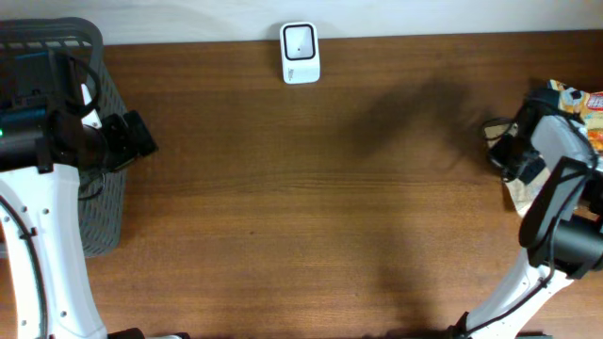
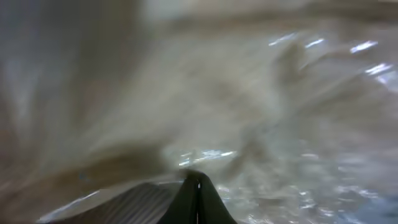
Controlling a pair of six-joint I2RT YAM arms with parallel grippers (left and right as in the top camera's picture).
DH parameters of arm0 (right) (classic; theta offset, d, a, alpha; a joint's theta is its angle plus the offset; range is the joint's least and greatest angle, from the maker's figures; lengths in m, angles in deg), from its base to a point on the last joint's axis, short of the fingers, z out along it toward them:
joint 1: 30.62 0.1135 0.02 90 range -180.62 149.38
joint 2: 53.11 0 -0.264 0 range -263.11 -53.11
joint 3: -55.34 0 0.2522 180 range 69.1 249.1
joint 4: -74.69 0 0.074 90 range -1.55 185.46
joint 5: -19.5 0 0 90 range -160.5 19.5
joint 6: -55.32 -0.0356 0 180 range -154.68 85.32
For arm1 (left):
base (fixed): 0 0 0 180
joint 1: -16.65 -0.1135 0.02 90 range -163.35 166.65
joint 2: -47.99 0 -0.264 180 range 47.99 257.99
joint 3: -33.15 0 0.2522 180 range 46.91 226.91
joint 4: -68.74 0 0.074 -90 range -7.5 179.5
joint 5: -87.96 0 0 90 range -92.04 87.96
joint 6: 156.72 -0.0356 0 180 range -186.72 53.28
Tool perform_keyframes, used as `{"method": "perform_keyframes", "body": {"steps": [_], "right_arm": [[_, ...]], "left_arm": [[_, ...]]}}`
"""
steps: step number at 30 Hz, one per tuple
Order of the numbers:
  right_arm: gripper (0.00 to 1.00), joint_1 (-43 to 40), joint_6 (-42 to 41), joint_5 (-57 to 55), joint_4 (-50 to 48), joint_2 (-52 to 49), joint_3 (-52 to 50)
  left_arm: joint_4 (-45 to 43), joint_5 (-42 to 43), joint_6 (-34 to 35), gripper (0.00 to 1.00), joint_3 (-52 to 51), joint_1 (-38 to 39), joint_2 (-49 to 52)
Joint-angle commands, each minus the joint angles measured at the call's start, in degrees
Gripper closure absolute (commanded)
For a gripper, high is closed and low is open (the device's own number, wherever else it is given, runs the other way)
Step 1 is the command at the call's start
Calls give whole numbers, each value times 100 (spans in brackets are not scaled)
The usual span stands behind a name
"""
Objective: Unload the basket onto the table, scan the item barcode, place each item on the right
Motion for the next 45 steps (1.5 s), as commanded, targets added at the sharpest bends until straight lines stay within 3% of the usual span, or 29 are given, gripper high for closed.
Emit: {"method": "perform_keyframes", "body": {"steps": [1,6,13,19,23,26,31,33,34,35,39,45], "right_arm": [[96,-356,-79,-188,-190,-133,-37],[96,-592,393,-142,-328,-131,153],[96,-459,424,74,411,33,907],[92,-350,407,1351,1410,999,1781],[82,-328,409,1823,2050,1967,1814],[66,-98,463,1777,2763,2802,1770],[58,693,691,1569,3526,3604,1399],[50,1178,691,1467,3650,3993,1027],[34,1410,686,1473,3685,4216,811],[2,1628,688,1469,3738,4448,599],[2,2330,525,1517,3853,5512,-348],[2,3014,-470,1541,3895,7023,-1836]], "left_arm": [[-9,39,57,1,-28,-17,-24],[-9,39,57,1,-28,-17,-24],[-9,39,57,1,-28,-17,-24],[-9,39,57,1,-28,-17,-24],[-9,39,57,1,-28,-17,-24],[-9,39,57,1,-28,-17,-24],[-9,39,57,1,-28,-17,-24],[-9,39,57,1,-28,-17,-24],[-9,39,57,1,-28,-17,-24],[-9,39,57,1,-28,-17,-24],[-9,39,57,1,-28,-17,-24],[-9,39,57,1,-28,-17,-24]]}}
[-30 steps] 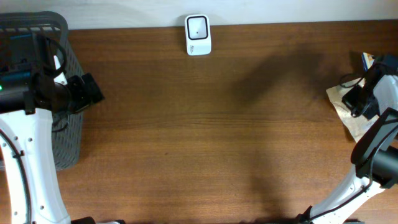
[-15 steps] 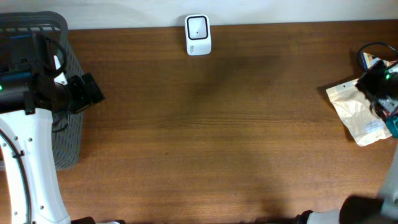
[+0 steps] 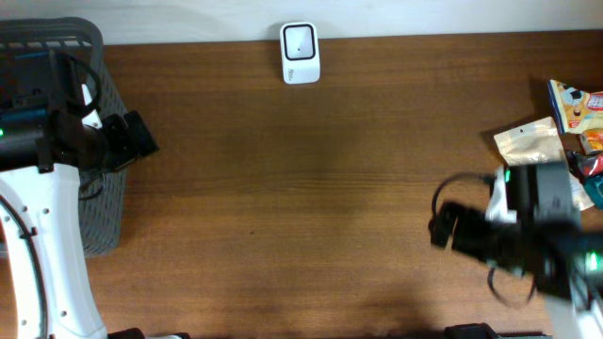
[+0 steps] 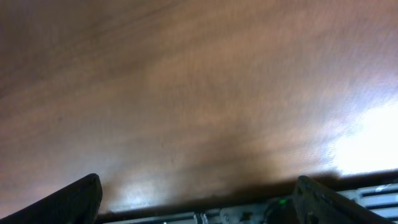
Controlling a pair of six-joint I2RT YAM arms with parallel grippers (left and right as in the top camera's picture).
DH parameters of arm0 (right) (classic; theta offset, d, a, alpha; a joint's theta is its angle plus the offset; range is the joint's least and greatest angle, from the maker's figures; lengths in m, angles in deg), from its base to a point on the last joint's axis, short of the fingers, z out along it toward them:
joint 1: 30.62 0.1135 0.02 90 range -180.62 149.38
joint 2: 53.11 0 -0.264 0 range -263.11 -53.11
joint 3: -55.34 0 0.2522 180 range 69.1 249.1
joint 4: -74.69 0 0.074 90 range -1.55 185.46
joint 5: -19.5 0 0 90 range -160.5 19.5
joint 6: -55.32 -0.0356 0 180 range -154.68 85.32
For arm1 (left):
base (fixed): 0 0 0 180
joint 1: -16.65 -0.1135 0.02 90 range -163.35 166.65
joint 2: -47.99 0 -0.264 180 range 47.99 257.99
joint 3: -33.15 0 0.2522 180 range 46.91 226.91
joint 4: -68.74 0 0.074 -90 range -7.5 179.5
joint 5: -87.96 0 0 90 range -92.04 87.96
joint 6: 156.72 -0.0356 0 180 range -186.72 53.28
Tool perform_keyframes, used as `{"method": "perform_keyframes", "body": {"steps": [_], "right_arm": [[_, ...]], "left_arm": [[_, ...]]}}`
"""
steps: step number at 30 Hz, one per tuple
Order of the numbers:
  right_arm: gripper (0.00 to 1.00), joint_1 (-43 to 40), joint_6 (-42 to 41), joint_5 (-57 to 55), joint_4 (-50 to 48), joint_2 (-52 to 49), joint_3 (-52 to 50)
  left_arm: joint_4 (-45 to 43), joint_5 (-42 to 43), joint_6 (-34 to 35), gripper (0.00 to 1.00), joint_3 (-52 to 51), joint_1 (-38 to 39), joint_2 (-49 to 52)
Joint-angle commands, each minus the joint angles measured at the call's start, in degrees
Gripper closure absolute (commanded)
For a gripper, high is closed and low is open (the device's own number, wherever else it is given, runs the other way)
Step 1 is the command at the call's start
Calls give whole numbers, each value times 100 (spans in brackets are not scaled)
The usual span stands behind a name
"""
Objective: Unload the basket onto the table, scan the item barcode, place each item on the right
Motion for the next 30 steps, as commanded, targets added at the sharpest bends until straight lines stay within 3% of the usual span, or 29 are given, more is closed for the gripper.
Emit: {"method": "perform_keyframes", "body": {"steps": [1,9,17,22,25,30], "right_arm": [[2,214,-678,-11,-15,544,-632],[2,214,-643,127,201,691,-787],[2,376,9,420,-756,776,-933],[2,887,184,417,-2688,1392,-2024],[2,894,605,490,-4380,2277,-3152],[2,887,1045,501,-6002,3718,-4656]], "left_arm": [[-9,35,57,1,-24,-17,-24],[-9,33,57,1,-24,-17,-24],[-9,35,57,1,-24,-17,-24],[-9,35,57,1,-24,-17,-24],[-9,35,57,1,-24,-17,-24],[-9,35,57,1,-24,-17,-24]]}}
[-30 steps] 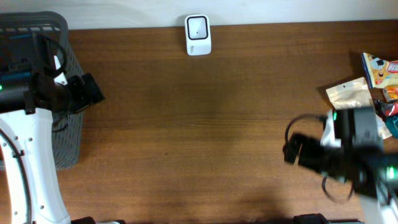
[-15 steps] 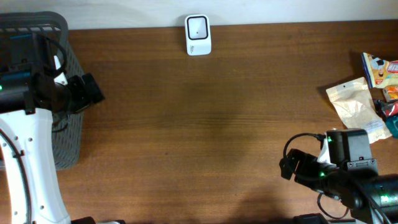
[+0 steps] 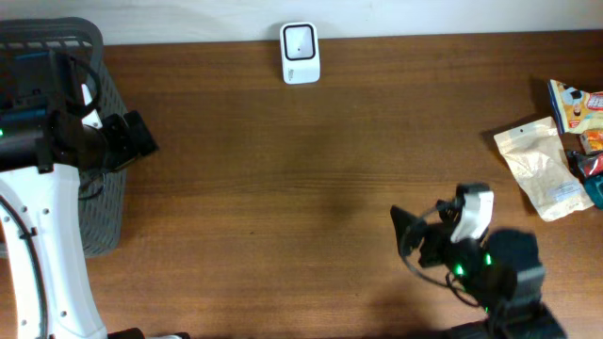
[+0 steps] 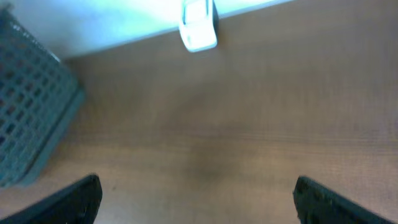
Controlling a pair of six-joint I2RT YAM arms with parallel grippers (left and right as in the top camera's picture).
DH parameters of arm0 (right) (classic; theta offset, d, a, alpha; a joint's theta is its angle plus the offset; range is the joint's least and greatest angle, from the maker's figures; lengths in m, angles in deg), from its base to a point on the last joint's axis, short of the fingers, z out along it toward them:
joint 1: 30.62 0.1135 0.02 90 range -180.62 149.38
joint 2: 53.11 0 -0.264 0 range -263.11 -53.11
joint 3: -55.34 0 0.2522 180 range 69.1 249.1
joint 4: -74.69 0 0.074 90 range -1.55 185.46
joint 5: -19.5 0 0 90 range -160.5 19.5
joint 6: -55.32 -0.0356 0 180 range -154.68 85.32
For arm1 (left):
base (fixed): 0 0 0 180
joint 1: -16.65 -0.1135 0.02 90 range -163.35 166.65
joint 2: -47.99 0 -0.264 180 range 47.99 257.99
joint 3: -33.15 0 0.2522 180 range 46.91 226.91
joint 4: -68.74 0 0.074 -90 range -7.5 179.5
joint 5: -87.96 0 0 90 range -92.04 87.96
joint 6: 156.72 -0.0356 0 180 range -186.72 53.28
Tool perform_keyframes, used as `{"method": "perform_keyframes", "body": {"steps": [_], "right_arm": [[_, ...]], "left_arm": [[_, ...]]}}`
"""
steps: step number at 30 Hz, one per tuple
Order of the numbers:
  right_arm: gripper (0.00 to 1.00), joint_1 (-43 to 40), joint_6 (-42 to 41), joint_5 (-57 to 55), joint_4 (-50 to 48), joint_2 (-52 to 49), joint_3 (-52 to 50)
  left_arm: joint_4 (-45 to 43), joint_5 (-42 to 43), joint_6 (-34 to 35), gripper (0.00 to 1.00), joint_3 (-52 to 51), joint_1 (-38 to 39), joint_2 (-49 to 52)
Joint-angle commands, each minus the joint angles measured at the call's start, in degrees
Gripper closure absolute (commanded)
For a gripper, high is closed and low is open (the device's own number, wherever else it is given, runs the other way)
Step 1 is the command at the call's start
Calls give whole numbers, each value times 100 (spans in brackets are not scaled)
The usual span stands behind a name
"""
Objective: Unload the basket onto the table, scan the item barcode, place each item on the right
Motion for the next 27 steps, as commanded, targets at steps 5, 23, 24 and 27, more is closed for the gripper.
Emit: {"method": "perform_keyframes", "body": {"steps": [5,23,24,27], "right_arm": [[2,-33,570,-507,-1211,1727,-1716],[2,-960,1499,-1038,-2588,2492,-3222],[2,-1058,1565,-1054,-2586,2492,-3222],[2,-1353,1602,-1091,-2581,2492,-3222]], "left_arm": [[-9,22,57,1,-22,-17,-24],[-9,22,57,1,-22,-17,-24],[-9,22,57,1,-22,-17,-24],[-9,22,57,1,-22,-17,-24]]}}
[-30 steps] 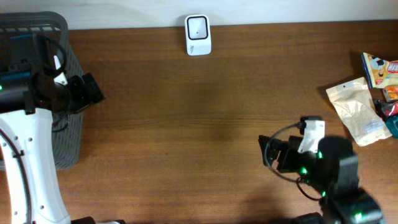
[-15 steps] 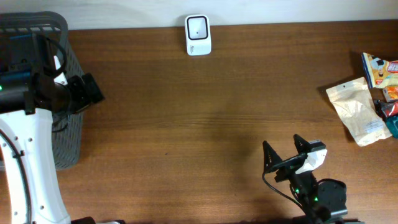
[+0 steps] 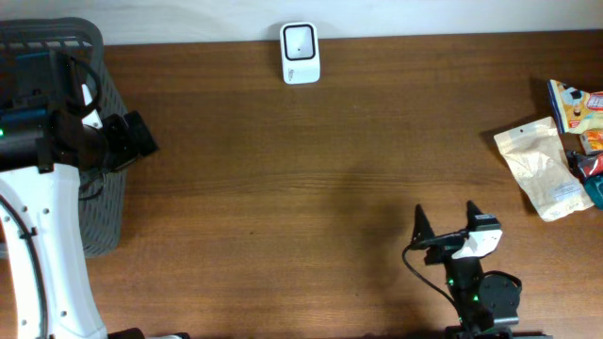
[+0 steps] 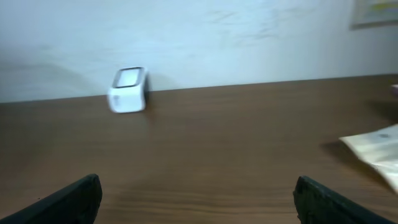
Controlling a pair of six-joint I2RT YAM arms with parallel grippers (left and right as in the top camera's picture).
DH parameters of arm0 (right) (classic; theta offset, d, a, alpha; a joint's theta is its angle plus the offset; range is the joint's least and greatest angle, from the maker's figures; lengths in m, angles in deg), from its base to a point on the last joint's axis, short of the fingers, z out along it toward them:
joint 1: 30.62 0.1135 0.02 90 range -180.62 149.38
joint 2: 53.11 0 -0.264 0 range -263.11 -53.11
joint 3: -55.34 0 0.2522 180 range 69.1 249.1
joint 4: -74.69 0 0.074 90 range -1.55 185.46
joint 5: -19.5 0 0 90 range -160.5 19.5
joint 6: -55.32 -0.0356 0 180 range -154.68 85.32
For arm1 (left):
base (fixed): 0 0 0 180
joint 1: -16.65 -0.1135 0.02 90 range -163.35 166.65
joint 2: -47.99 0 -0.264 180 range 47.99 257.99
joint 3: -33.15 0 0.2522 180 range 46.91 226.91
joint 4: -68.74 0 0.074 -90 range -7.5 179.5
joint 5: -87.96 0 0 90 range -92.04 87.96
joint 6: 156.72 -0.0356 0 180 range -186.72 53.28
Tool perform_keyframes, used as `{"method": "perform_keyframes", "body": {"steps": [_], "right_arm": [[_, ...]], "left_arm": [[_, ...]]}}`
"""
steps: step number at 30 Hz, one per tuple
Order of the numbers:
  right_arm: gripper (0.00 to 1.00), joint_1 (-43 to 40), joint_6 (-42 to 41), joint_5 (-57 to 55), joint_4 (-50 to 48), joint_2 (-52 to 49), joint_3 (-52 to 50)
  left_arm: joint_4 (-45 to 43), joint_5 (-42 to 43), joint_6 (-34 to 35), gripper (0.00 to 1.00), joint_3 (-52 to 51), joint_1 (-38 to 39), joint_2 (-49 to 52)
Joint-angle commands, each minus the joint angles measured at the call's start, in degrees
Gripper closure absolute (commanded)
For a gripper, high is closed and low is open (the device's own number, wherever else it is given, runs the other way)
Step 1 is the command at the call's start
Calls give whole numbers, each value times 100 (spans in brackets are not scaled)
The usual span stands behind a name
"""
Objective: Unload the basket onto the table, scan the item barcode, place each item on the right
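Observation:
The white barcode scanner (image 3: 300,52) stands at the table's far edge, and the right wrist view shows it small against the wall (image 4: 128,90). A beige pouch (image 3: 537,169) lies flat at the right; its corner shows at the frame's right side (image 4: 378,146). My right gripper (image 3: 445,221) is low at the front edge, open and empty, with its fingertips (image 4: 68,202) wide apart and facing the far wall. My left gripper (image 3: 132,137) hangs beside the basket, and how its jaws stand is not visible.
A grey mesh basket (image 3: 102,202) stands at the left edge under the left arm. Several colourful snack packets (image 3: 575,102) lie at the far right beyond the pouch. The brown table (image 3: 283,188) ends at a white wall behind the scanner.
The right arm has drawn back to the front edge. Its open gripper, which pointed left over the table, now faces the far wall and looks level across the table.
My right gripper was first shut, down at the pouches on the right. Then it was open and empty over the table left of the pile, the beige pouch lying on the table. Afterwards it stood near the front, and now at the front edge. The left arm stayed still.

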Motion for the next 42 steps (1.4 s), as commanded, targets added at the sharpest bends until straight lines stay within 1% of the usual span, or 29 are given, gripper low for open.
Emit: {"method": "perform_keyframes", "body": {"steps": [1,19,24,25,32,42], "right_arm": [[2,-345,264,-170,26,61,-50],[2,-348,291,-221,39,61,-50],[2,-348,1023,-221,42,61,-50],[2,-350,1034,-238,44,61,-50],[2,-348,662,-219,44,61,-50],[2,-350,667,-216,26,59,-50]], "left_arm": [[-9,22,57,1,-22,-17,-24],[-9,22,57,1,-22,-17,-24],[-9,22,57,1,-22,-17,-24],[-9,22,57,1,-22,-17,-24],[-9,22,57,1,-22,-17,-24],[-9,22,57,1,-22,-17,-24]]}}
